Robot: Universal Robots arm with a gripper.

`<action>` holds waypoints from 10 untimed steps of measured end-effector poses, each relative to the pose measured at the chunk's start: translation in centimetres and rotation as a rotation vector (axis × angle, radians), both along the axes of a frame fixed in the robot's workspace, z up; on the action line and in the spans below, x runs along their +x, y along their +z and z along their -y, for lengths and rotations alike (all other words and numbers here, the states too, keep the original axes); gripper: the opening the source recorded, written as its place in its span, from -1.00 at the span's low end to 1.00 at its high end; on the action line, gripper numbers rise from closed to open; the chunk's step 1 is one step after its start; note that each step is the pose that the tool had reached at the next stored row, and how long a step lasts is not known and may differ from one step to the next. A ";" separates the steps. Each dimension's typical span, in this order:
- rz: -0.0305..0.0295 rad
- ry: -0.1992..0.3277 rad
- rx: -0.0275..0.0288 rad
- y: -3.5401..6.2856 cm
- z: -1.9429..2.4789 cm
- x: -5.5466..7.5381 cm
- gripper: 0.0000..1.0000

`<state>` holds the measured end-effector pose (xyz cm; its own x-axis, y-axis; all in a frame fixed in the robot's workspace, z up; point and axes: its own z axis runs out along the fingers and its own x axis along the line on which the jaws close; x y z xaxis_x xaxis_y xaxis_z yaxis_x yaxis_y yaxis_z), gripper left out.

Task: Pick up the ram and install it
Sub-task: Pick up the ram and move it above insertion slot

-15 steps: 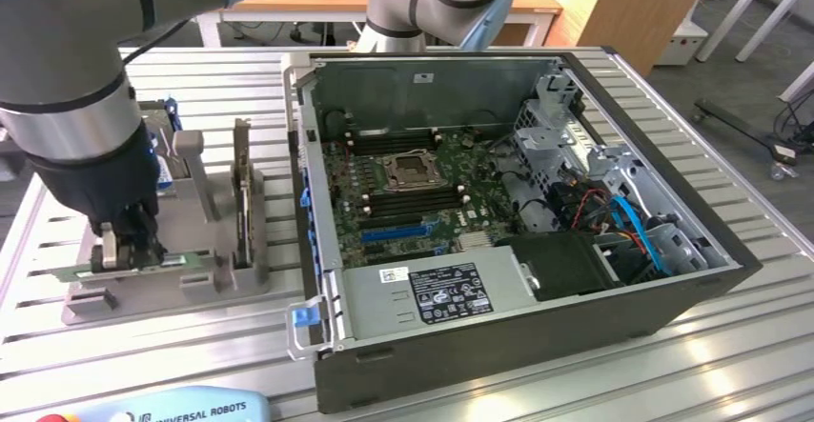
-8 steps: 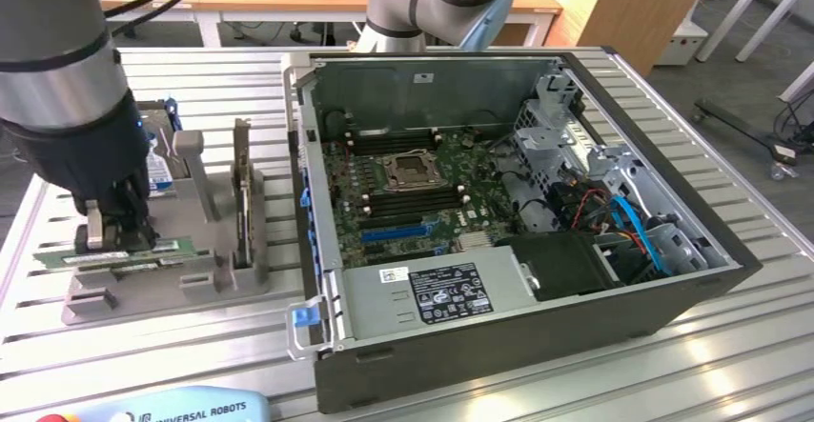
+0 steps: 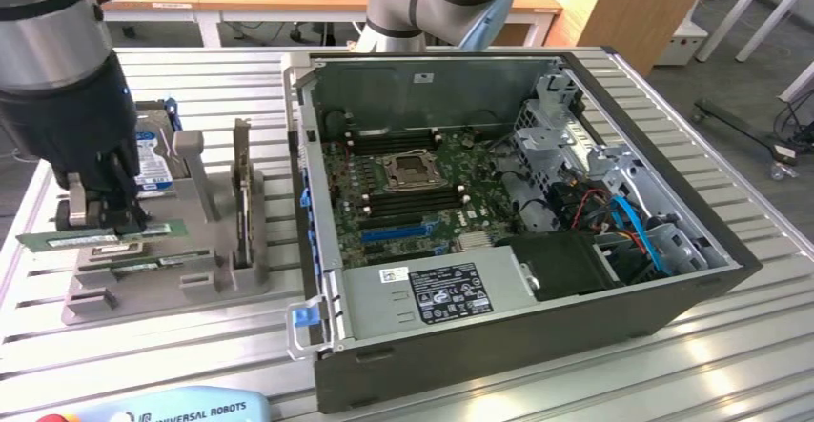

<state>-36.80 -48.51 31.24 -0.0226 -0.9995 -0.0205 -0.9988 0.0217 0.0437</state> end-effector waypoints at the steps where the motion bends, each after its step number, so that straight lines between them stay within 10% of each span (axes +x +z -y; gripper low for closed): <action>1: 0.0001 0.000 0.0000 0.37 0.00 0.0 -0.76; 10: 0.0000 0.000 0.0000 3.50 0.00 0.0 -0.76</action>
<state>-36.80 -48.50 34.74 -0.0226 -0.9995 -0.0205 -0.9988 0.0217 0.0437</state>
